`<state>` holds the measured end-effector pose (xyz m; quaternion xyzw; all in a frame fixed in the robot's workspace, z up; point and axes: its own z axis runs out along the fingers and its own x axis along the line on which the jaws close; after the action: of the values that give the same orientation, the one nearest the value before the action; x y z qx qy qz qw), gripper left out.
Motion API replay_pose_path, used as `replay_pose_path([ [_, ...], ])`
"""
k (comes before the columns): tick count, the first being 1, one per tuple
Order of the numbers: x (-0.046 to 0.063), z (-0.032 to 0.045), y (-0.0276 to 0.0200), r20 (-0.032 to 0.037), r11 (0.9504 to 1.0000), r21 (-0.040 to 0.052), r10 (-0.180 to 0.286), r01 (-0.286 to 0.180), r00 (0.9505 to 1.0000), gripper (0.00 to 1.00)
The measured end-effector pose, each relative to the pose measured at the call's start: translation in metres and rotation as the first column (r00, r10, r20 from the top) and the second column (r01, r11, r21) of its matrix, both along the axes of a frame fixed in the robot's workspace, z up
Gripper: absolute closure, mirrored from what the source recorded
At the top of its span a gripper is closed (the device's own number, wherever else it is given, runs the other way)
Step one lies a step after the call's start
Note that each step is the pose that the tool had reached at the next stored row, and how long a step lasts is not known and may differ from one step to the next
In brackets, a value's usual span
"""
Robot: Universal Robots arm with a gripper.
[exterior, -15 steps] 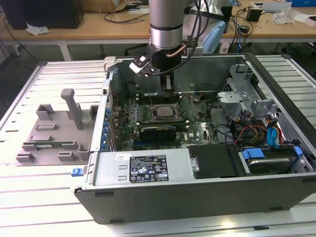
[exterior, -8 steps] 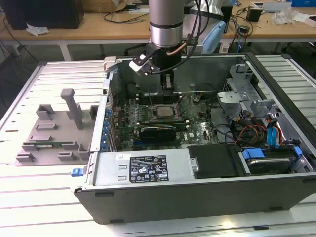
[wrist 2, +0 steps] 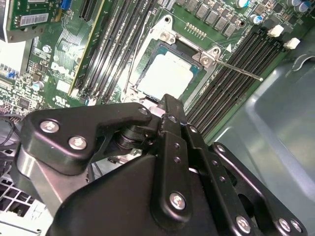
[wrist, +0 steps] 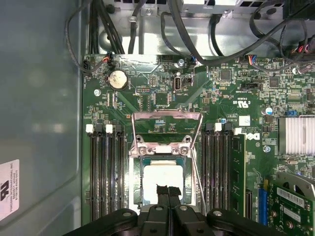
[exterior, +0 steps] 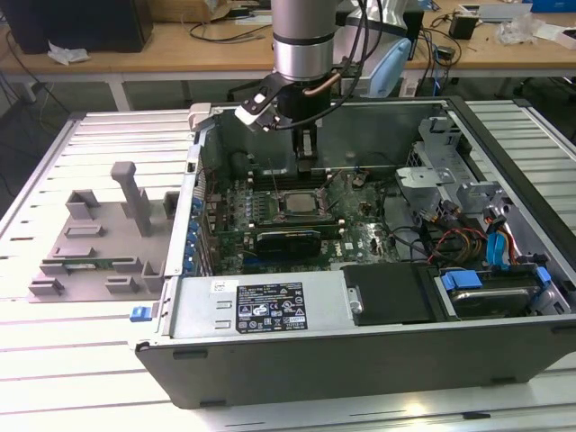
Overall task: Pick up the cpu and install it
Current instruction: 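Close the cpu cover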
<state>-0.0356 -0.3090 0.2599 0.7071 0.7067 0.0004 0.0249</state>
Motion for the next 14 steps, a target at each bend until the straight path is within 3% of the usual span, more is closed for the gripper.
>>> replay_pose_path([
  [5,0.001,0.0015,0.0000,-0.0001,1.0000,-0.0001,0.000,0.000,1.0000,0.89],
  [14,0.022,0.0015,0.0000,0.0000,1.0000,0.0001,0.000,0.000,1.0000,0.89],
])
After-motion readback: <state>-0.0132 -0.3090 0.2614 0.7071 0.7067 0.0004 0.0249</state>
